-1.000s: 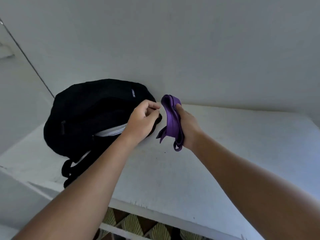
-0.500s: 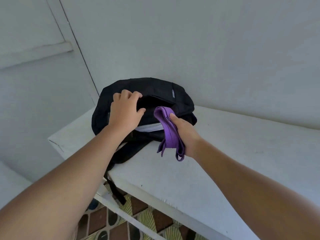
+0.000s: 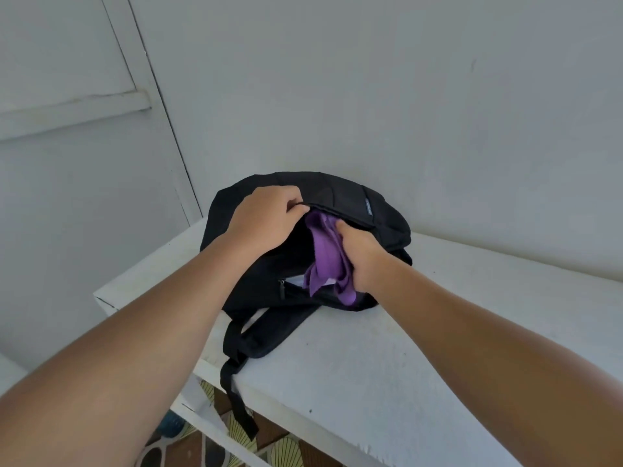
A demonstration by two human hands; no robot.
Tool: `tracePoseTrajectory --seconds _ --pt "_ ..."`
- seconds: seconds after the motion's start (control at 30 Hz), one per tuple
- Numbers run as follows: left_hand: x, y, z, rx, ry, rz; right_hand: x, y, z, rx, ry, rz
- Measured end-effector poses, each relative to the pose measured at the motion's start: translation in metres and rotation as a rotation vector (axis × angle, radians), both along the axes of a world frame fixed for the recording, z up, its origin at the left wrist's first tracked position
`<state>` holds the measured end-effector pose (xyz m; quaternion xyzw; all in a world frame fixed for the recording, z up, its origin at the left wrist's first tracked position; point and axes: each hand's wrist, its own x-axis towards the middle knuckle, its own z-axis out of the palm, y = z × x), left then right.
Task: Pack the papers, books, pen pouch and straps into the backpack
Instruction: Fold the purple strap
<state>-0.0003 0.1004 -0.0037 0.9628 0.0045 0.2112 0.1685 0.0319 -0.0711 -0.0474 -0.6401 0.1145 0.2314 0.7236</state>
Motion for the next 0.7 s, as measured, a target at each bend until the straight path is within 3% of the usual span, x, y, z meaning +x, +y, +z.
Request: tracePoseTrajectory --seconds 0.13,0.3,0.33,0.4,0.43,0.63,0.7 --pt "0.003 0.005 0.003 -0.075 -0.012 -0.070 0.018 0.020 0.013 0.341 0.138 -0.348" --pt "0.004 0.011 0.009 -0.127 -0.004 -0.139 0.028 0.051 0.016 0.491 0.124 -0.504" --pt "0.005 0.015 0.011 -0.142 0.005 -0.151 0.030 0.059 0.012 0.702 0.190 -0.576" --pt "0.005 0.019 0.014 -0.152 0.019 -0.167 0.030 0.069 0.007 1.403 0.366 -0.794" --pt "0.006 0.020 0.014 -0.154 0.023 -0.176 0.031 0.073 0.004 1.498 0.338 -0.842" --pt "0.010 0.013 0.014 -0.119 0.032 -0.181 0.053 0.083 0.002 -0.515 -0.384 -0.252" --pt "0.012 0.011 0.011 -0.098 0.035 -0.165 0.045 0.079 0.006 -0.759 -0.479 -0.140"
